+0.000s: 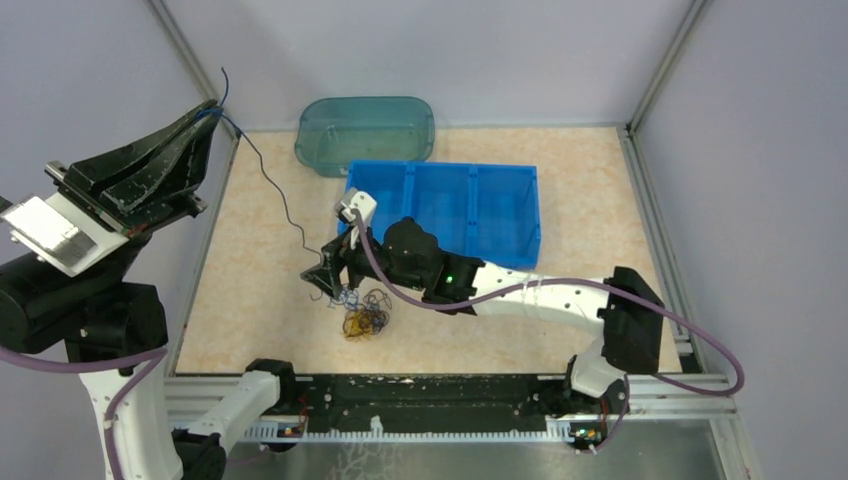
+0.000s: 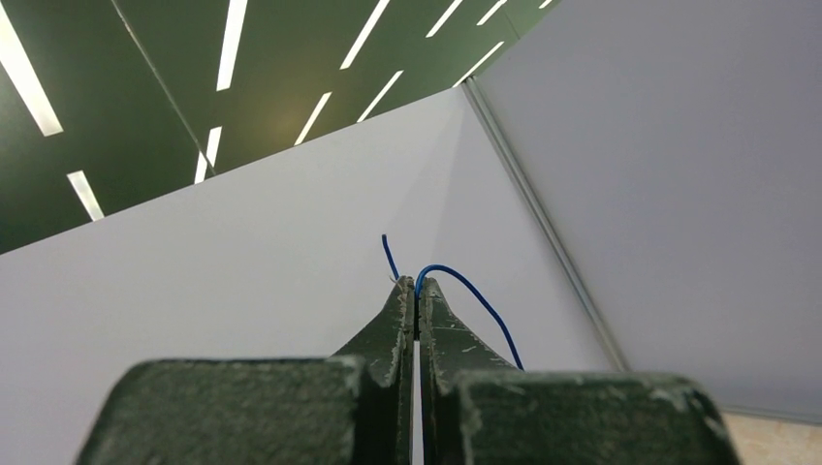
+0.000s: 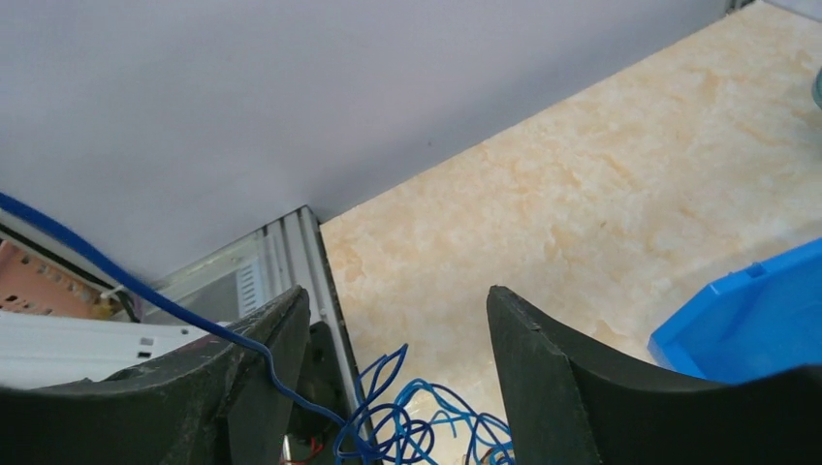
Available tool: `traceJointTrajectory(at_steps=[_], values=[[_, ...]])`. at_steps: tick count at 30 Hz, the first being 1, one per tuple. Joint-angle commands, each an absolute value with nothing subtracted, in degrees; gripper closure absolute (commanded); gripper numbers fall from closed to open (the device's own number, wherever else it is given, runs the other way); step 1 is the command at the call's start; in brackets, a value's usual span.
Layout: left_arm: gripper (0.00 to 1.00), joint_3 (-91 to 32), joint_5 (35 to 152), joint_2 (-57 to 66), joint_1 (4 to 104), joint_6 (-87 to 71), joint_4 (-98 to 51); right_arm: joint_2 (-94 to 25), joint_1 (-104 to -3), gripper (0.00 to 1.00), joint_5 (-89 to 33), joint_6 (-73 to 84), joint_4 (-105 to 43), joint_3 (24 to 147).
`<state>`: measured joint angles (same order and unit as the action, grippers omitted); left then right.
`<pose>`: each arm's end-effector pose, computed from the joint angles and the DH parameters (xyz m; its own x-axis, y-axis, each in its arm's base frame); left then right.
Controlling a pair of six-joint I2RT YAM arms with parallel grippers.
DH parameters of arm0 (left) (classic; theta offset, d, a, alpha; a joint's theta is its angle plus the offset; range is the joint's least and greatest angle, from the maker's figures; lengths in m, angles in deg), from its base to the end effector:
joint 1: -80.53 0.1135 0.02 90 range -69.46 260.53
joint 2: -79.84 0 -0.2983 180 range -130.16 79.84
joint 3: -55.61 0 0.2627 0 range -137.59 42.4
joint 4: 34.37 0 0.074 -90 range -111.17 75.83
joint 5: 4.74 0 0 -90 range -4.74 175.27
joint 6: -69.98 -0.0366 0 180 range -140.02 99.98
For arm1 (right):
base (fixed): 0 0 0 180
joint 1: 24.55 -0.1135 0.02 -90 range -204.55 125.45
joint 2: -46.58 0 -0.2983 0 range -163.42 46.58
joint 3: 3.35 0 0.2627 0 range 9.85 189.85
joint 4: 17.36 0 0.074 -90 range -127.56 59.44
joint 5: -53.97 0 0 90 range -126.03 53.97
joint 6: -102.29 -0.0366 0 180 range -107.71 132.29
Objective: Untangle the cables
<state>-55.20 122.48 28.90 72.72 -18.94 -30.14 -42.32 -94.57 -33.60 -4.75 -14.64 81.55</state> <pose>0.0189 -0.0249 0.6575 0.8093 -0.1262 -0.5737 0.4618 0.7403 0.4886 0.1307 0.3641 0.3910 -0.2867 0.0683 -0.9556 -0.9094 0.2945 0.2939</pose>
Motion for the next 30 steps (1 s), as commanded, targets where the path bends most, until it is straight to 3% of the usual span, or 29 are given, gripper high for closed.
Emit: traceJointTrajectory(at_steps=[1, 13, 20, 30], values=[[0.99, -57.34, 123.74, 28.56, 73.32, -16.75, -30.69, -44.67, -94.96, 0.35, -36.90, -4.43, -11.35, 85.30], [0.98, -64.51, 124.42, 26.52, 74.18, -10.91, -32.78, -55.83, -94.86, 0.47, -38.98, -7.25, -9.31, 83.33], [1.00, -67.88, 118.68, 26.63, 75.53, -12.13, -38.49, -58.79, -94.91, 0.55, -38.26, -10.13, -7.45, 79.73], [1.00, -77.07, 110.90, 22.93, 78.17, -16.97, -46.56, -58.03, -94.86, 0.75, -40.38, -13.41, -4.76, 72.20]])
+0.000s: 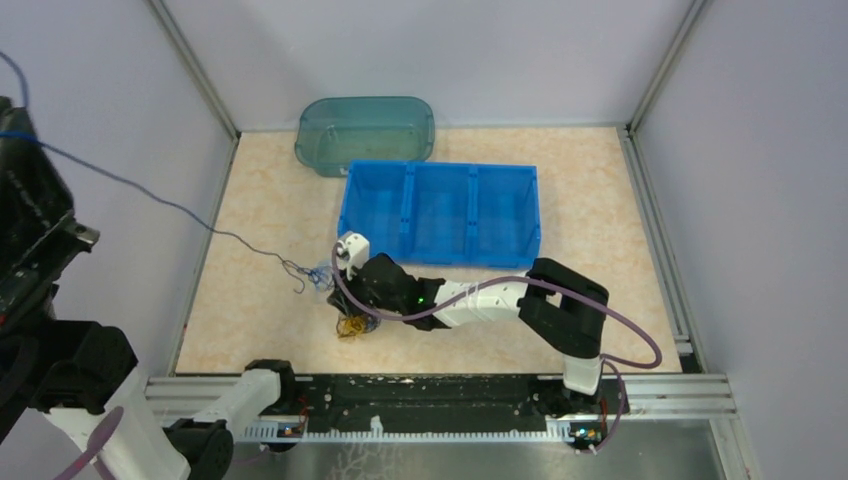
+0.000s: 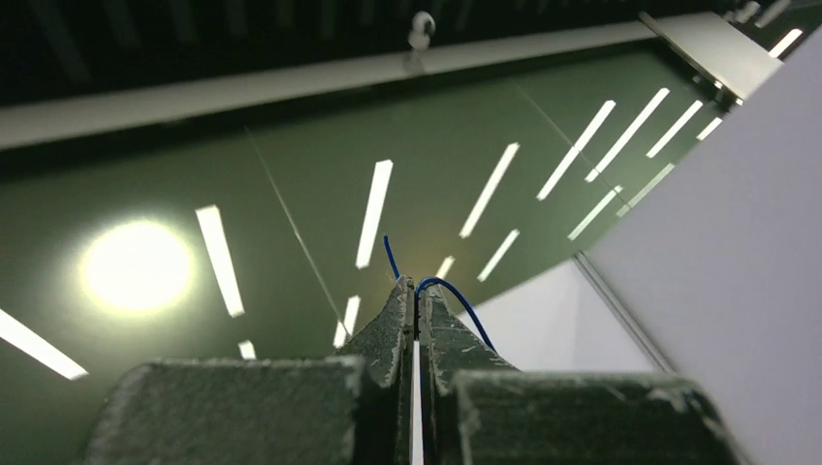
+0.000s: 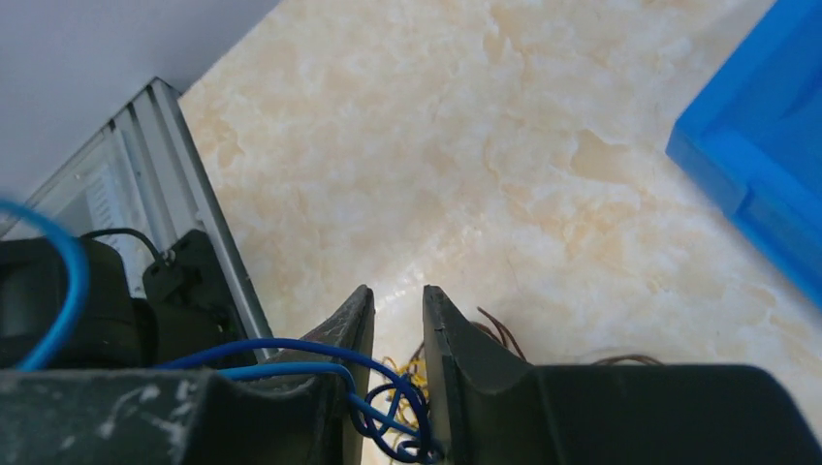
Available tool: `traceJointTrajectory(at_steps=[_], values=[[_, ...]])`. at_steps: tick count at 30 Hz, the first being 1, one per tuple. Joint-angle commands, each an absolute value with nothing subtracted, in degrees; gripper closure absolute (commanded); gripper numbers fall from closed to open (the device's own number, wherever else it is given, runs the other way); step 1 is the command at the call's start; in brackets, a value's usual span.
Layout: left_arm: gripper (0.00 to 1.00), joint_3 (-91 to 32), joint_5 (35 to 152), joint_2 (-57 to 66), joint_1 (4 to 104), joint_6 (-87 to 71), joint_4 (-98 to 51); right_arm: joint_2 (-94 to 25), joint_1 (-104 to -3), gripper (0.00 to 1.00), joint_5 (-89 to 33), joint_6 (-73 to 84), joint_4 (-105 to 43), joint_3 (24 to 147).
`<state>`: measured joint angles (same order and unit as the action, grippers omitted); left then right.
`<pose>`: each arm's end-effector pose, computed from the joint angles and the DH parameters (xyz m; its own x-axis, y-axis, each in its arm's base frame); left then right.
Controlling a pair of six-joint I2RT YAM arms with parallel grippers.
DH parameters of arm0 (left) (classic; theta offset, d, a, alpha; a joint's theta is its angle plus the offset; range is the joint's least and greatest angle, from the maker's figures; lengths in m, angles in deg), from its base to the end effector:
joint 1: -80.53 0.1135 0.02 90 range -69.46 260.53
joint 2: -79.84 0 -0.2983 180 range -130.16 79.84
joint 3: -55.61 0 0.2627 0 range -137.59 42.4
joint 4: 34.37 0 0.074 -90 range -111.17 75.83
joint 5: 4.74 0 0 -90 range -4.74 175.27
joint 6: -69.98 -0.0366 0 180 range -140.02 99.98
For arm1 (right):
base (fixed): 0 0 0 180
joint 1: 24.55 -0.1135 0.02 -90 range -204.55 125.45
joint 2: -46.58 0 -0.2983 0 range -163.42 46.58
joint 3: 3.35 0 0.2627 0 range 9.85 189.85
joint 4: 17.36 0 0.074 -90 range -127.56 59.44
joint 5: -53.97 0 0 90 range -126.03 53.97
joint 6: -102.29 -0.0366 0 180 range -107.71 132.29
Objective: Untangle the cables
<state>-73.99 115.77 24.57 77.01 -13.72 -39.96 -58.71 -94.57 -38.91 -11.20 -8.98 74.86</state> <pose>-0.0615 -0.0148 0.7155 0.9612 -0.1538 -0.2288 0.2486 0.8427 0.4776 0.1511 0.4103 0.2462 -0.4681 -0.1225 -0.8751 -0.8023 0.4741 0.3628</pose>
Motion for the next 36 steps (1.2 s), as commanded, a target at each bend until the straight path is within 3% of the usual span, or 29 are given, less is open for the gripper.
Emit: traceJointTrajectory(at_steps=[1, 4, 5, 14, 22, 32, 34, 36], values=[[1.00, -78.14, 110.35, 22.44, 78.45, -18.07, -47.51, -57.66, -94.90, 0.79, -40.82, -13.75, -4.22, 70.63], [1.00, -80.45, 108.97, 20.84, 79.27, -21.51, -50.79, -56.51, -94.86, 0.99, -42.14, -14.78, -3.16, 67.51], [1.00, -81.35, 108.77, 20.29, 79.45, -22.36, -51.24, -56.06, -94.92, 1.00, -42.61, -15.18, -2.75, 66.32], [1.00, -86.52, 105.80, 15.44, 82.11, -32.03, -59.66, -51.13, -94.80, 1.00, -47.23, -18.97, 1.91, 54.38], [1.00, -98.07, 102.56, 5.69, 82.82, -44.91, -63.56, -44.98, -92.76, 1.00, -51.69, -25.08, 7.70, 39.84], [1.00, -91.67, 96.18, 5.03, 82.57, -53.43, -60.49, -35.79, -87.24, 1.00, -55.80, -28.63, 6.92, 31.27], [1.00, -91.92, 95.50, 4.40, 82.61, -53.04, -60.25, -34.26, -87.13, 0.87, -55.64, -27.48, 6.10, 31.44], [1.00, -94.36, 94.12, 2.90, 82.64, -50.92, -57.97, -33.43, -87.13, 0.57, -53.91, -26.16, 5.39, 32.11]])
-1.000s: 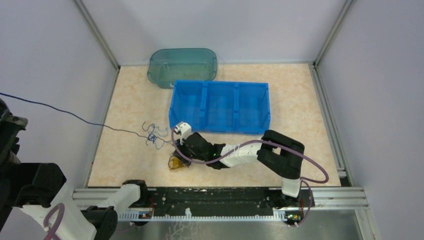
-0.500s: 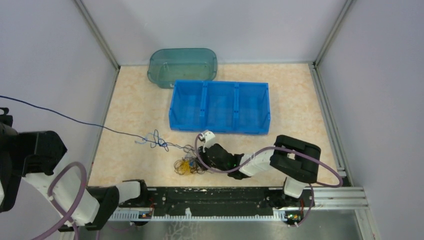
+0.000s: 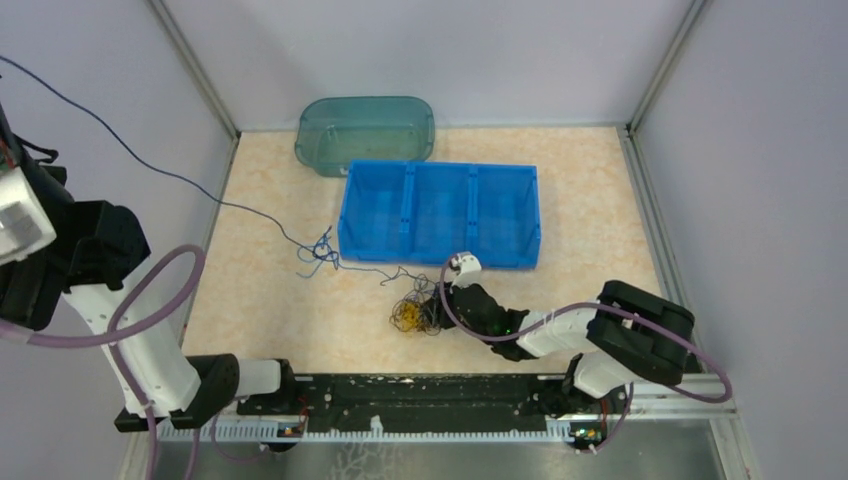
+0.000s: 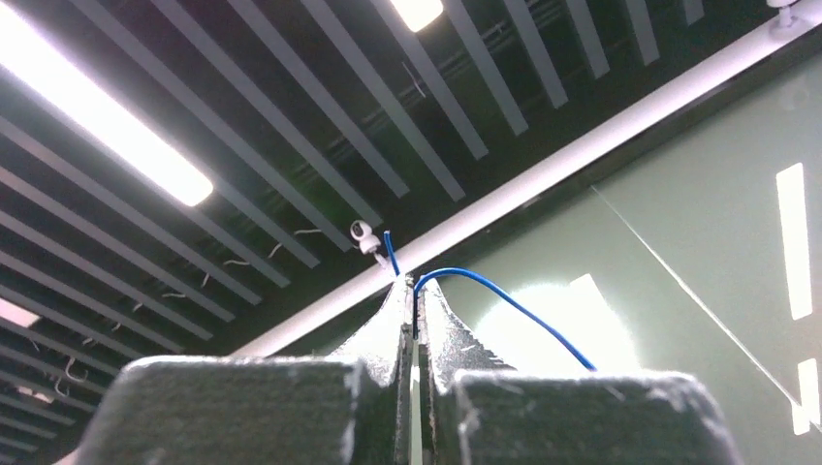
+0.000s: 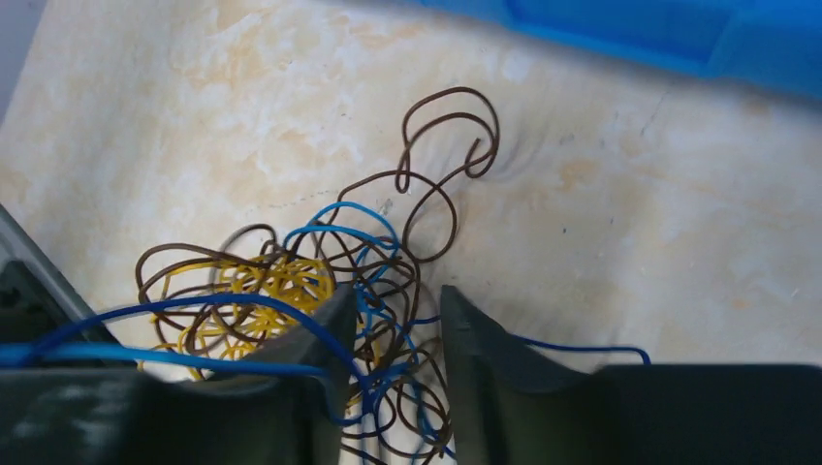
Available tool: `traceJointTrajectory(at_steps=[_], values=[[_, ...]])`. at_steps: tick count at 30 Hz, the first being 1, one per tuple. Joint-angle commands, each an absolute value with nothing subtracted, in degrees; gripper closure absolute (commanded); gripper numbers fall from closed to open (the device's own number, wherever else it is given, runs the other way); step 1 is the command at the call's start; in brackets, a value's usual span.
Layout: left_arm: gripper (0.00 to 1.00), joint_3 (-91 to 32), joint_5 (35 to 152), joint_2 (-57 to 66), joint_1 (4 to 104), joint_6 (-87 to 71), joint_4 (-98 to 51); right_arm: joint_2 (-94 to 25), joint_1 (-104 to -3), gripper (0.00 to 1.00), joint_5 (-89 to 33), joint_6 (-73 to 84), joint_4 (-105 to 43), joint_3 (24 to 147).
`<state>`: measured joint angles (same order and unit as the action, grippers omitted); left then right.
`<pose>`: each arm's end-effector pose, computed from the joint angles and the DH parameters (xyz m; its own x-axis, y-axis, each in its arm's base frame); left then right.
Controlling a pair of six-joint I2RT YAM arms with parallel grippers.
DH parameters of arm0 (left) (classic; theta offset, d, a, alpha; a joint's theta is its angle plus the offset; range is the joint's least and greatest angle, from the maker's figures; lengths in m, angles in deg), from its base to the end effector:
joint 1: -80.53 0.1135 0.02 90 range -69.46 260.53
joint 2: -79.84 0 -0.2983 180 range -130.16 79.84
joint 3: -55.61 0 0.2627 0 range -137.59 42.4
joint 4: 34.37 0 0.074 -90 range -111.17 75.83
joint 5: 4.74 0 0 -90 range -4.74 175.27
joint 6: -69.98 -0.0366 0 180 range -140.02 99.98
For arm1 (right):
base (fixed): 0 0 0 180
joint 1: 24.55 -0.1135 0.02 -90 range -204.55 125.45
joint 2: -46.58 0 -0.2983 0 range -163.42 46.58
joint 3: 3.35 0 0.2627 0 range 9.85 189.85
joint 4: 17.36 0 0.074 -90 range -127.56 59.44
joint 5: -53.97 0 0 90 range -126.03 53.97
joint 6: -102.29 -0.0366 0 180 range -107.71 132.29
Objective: Untangle the cables
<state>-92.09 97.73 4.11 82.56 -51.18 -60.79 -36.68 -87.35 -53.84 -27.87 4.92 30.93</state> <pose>0.0120 -0.0075 0.7610 0.8118 0.5343 0.2354 -0.5681 0.8159 0.1073 0.1264 0.2214 0.1626 -0.6225 0.1320 -0.7714 -0.4192 0.7761 0.4711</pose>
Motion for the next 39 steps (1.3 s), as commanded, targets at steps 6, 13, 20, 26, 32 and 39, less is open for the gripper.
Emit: traceJointTrajectory(at_steps=[6, 13, 20, 26, 32, 39], values=[[0.99, -75.96, 109.25, 13.89, 82.68, -34.02, -51.53, -27.41, -88.42, 0.24, -47.26, -19.97, 1.58, 37.37], [0.99, -67.17, 118.83, 17.49, 82.74, -23.62, -46.77, -20.94, -90.44, 0.14, -36.92, -11.02, -10.97, 47.79], [1.00, -66.83, 120.72, 18.17, 82.75, -22.81, -47.10, -20.24, -90.57, 0.15, -27.65, -5.83, -12.07, 55.68], [1.00, -67.23, 121.21, 18.93, 82.74, -22.39, -47.23, -26.10, -90.55, 0.23, -24.42, -2.13, -16.78, 66.61], [1.00, -68.09, 121.30, 19.25, 82.73, -22.56, -47.87, -29.70, -90.56, 0.50, -22.72, -2.79, -16.98, 68.83], [0.99, -69.80, 120.86, 18.68, 82.78, -23.15, -47.93, -32.14, -92.05, 0.48, -19.47, -3.93, -14.68, 68.11]])
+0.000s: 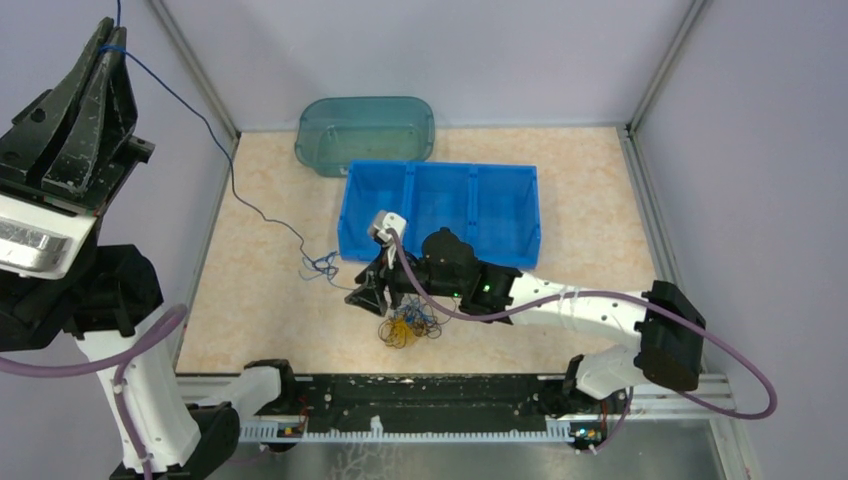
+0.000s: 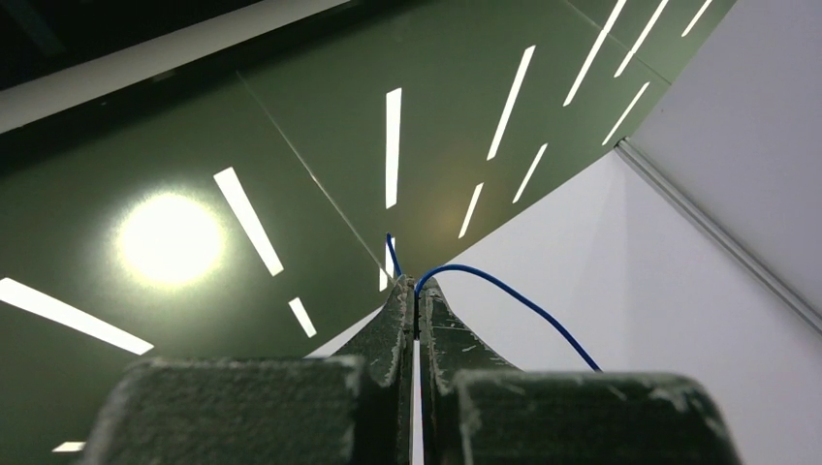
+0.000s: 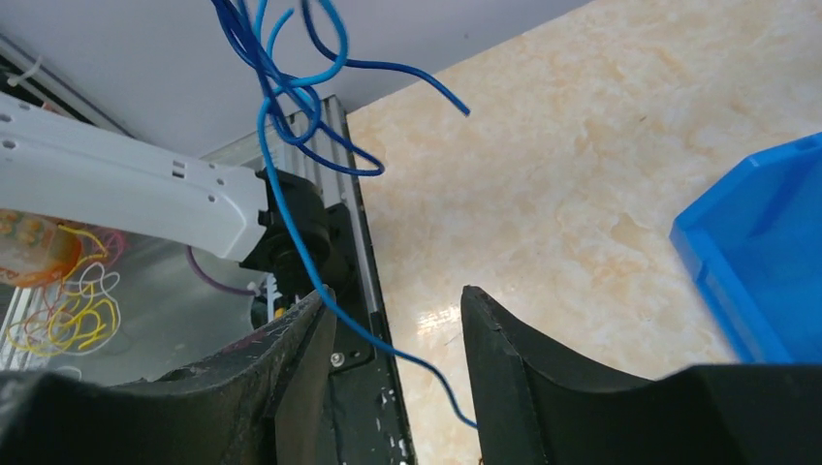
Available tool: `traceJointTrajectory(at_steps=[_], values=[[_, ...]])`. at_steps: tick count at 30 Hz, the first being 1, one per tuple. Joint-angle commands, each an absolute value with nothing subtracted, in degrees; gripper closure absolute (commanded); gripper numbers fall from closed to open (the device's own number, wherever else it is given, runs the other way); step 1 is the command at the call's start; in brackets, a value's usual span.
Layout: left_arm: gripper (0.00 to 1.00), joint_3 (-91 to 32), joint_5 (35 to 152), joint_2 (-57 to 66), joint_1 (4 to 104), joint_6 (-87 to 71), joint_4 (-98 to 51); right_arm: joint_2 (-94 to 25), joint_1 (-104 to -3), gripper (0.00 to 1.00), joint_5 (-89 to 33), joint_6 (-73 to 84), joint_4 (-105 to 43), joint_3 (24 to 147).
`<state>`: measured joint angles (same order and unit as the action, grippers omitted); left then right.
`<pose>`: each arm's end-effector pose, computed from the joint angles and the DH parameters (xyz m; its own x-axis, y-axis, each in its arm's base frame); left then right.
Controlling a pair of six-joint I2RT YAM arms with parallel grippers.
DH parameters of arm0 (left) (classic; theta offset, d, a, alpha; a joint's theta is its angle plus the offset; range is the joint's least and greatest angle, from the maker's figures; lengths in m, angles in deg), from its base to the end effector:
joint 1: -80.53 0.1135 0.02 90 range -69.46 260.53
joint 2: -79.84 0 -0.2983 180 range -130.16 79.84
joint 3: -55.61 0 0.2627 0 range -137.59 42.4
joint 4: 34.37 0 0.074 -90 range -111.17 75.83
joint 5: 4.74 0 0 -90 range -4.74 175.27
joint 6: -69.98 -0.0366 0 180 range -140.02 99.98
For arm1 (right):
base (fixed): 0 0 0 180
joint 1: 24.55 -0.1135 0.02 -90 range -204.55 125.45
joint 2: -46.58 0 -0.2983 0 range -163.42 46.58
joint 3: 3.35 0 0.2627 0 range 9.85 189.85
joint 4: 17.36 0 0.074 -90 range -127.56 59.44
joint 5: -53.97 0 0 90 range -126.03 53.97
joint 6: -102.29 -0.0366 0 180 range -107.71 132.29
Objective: Untangle the cables
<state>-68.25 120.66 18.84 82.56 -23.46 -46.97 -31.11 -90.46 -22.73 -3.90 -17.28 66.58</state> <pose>0.0220 -0.0204 0.7087 0.9726 0.0834 -0.2170 0.0582 0.8162 0.5748 0.1251 0.3004 0.3548 -0.3260 -0.0644 -0.9432 -0.9273 0.2156 0.3058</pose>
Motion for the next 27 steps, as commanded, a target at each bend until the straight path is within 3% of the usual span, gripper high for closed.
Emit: traceJointTrajectory(at_steps=[1, 2, 4, 7, 8, 16, 27], values=[[0.99, -69.78, 120.90, 18.73, 82.74, -23.26, -47.97, -32.53, -92.38, 0.48, -19.32, -3.62, -15.00, 68.46], [0.99, -69.83, 120.87, 18.79, 82.78, -23.29, -47.92, -32.86, -92.59, 0.48, -19.38, -3.54, -15.20, 68.75], [0.99, -69.61, 120.82, 18.92, 82.79, -23.52, -47.89, -33.40, -92.75, 0.60, -19.75, -3.53, -15.18, 69.18], [0.99, -69.50, 120.98, 19.10, 82.78, -24.21, -47.80, -32.81, -92.84, 0.95, -22.62, -3.65, -14.95, 68.96], [0.99, -69.50, 121.10, 19.10, 82.79, -24.98, -47.84, -32.19, -92.88, 1.00, -24.45, -3.93, -14.44, 68.23], [1.00, -72.74, 111.88, 16.95, 82.75, -32.81, -50.32, -26.78, -91.80, 1.00, -39.93, -9.99, -9.94, 54.44], [1.00, -84.55, 100.80, 10.23, 82.74, -43.60, -55.89, -25.99, -89.82, 1.00, -48.58, -20.10, -6.51, 38.53]])
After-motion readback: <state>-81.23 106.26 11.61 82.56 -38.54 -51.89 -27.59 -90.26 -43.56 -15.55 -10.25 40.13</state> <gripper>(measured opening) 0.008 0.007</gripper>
